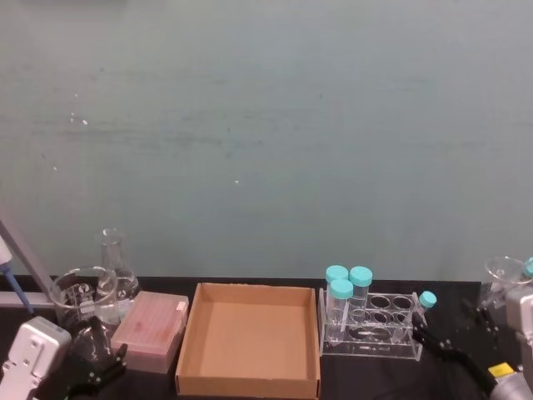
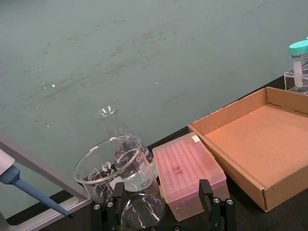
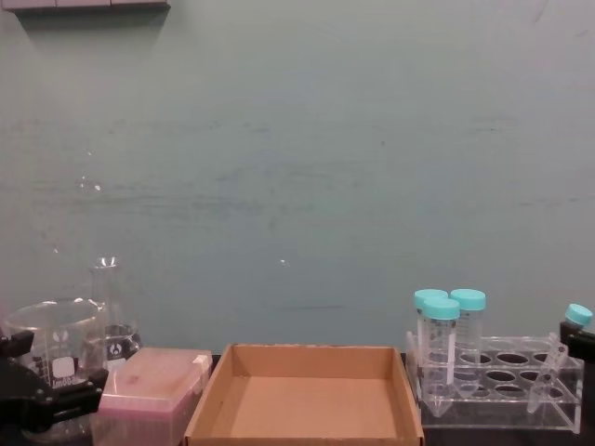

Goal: Use the right hand to move the test tube from the test tube rack into the box.

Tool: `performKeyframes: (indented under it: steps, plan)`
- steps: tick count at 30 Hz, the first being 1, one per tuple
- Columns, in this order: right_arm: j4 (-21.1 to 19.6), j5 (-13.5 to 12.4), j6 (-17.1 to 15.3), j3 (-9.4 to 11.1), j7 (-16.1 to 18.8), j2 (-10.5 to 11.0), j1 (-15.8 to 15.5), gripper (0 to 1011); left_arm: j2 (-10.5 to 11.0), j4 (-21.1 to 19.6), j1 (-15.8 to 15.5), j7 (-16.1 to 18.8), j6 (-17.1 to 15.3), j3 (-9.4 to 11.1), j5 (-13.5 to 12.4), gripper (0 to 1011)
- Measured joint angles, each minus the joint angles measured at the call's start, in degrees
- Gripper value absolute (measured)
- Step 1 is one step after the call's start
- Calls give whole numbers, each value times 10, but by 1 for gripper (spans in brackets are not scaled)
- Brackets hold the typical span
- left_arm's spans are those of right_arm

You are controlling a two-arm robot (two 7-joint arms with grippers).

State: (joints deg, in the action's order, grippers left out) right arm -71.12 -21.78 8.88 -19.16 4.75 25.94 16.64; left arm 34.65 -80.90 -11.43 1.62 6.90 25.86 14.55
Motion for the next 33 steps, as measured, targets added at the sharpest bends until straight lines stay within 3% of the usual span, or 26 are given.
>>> performKeyframes:
  steps: [8, 16, 33]
  plan:
    - [48, -2, 1, 1, 22, -28, 35, 1002, 0, 0, 0, 0, 0, 0, 0, 1000]
    - [85, 13, 3, 0, 33, -50, 61, 1002, 0, 0, 0, 0, 0, 0, 0, 1000]
    - [105, 33, 0, 7, 33, -64, 71, 1002, 0, 0, 0, 0, 0, 0, 0, 1000]
